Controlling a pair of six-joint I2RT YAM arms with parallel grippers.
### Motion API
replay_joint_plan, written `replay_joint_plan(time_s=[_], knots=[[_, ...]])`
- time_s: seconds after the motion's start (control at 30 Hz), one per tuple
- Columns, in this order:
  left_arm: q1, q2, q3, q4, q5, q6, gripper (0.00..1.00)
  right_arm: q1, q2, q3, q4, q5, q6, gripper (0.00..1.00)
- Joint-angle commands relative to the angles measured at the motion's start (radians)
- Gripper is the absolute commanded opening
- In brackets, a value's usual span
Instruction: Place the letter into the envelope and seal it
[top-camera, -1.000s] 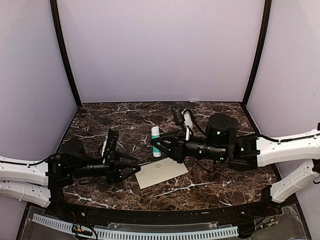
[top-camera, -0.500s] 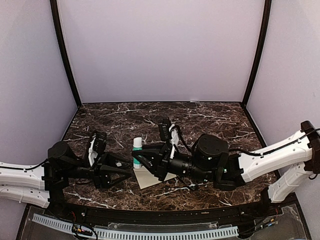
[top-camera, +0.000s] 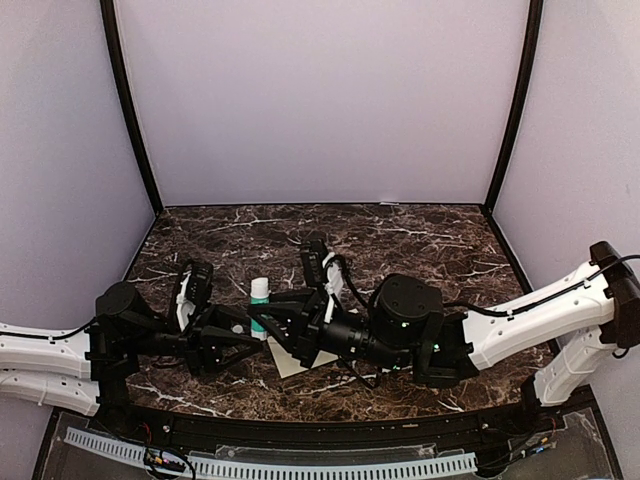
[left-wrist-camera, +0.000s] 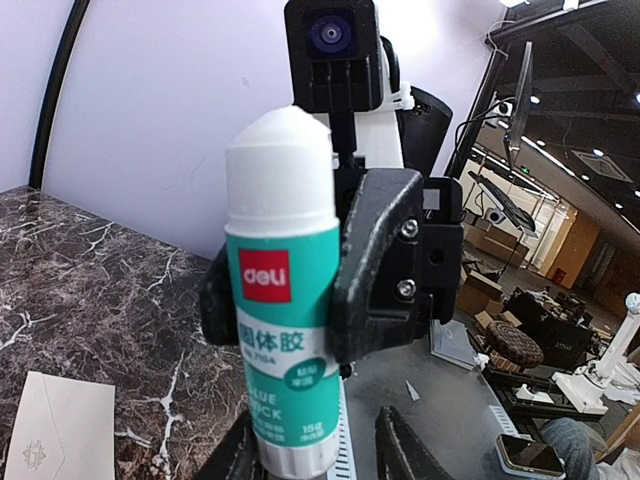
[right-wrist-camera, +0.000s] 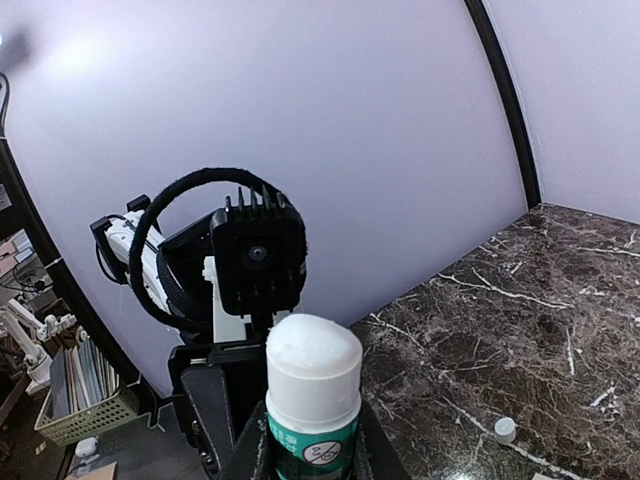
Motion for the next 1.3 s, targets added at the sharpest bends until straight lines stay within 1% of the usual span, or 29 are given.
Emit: replay_joint_plan(time_s=[0.0,0.1,0.17,0.23,0.3,0.37,0.5,0.57,0.63,0.67,0.7,0.73,0.77,0.9,0.97,1.07,1.13,1.2,1.27], knots=[[0.000,-0.002,-0.005,0.044,0.039,-0.006,0.36,0.006,0.016,0.037,0.057,0.034,0.004,0.00],[0.000,0.000,-0.003,0.043,0.038,-0.010,0.32,0.005,0.024,0.038,0.059,0.033,0.008,0.00],[0.000,0.000,-0.001,0.042,0.034,-0.013,0.27,0.006,0.025,0.039,0.063,0.032,0.008,0.00],[0.000,-0.002,0.000,0.041,0.029,-0.017,0.18,0.006,0.027,0.038,0.066,0.031,0.010,0.00],[0.000,-0.007,-0.001,0.037,0.021,-0.017,0.12,0.005,0.027,0.039,0.066,0.030,0.011,0.00],[0.000,-0.013,-0.001,0.034,0.015,-0.018,0.08,0.006,0.026,0.035,0.065,0.029,0.012,0.00],[0.000,-0.029,-0.006,0.024,0.002,-0.017,0.05,0.006,0.016,0.023,0.036,0.042,0.004,0.00],[0.000,-0.036,-0.005,0.009,-0.010,-0.013,0.05,0.006,-0.002,0.021,-0.021,0.075,-0.010,0.02],[0.000,-0.040,-0.002,-0.012,-0.034,-0.005,0.05,0.005,-0.021,0.035,-0.104,0.129,-0.020,0.26],[0.000,-0.040,-0.001,-0.020,-0.058,0.000,0.05,0.006,-0.027,0.048,-0.151,0.157,-0.021,0.36],[0.000,-0.038,0.002,-0.037,-0.087,0.009,0.05,0.005,-0.031,0.065,-0.190,0.180,-0.022,0.44],[0.000,-0.033,0.003,-0.045,-0.101,0.014,0.05,0.005,-0.032,0.083,-0.228,0.199,-0.022,0.48],[0.000,-0.029,0.006,-0.057,-0.127,0.021,0.04,0.006,-0.029,0.102,-0.259,0.213,-0.022,0.49],[0.000,0.004,0.019,-0.077,-0.182,0.032,0.04,0.007,0.010,0.192,-0.364,0.266,-0.014,0.49],[-0.001,0.019,0.025,-0.086,-0.201,0.033,0.03,0.007,0.032,0.230,-0.388,0.271,-0.008,0.46],[-0.002,0.022,0.027,-0.093,-0.226,0.036,0.03,0.006,0.062,0.259,-0.412,0.286,0.011,0.38],[-0.002,0.015,0.026,-0.100,-0.242,0.036,0.03,0.006,0.073,0.266,-0.421,0.293,0.026,0.35],[-0.003,0.004,0.023,-0.108,-0.256,0.038,0.03,0.007,0.077,0.263,-0.420,0.294,0.041,0.35],[-0.003,-0.007,0.020,-0.110,-0.266,0.037,0.03,0.007,0.078,0.255,-0.417,0.288,0.058,0.38]])
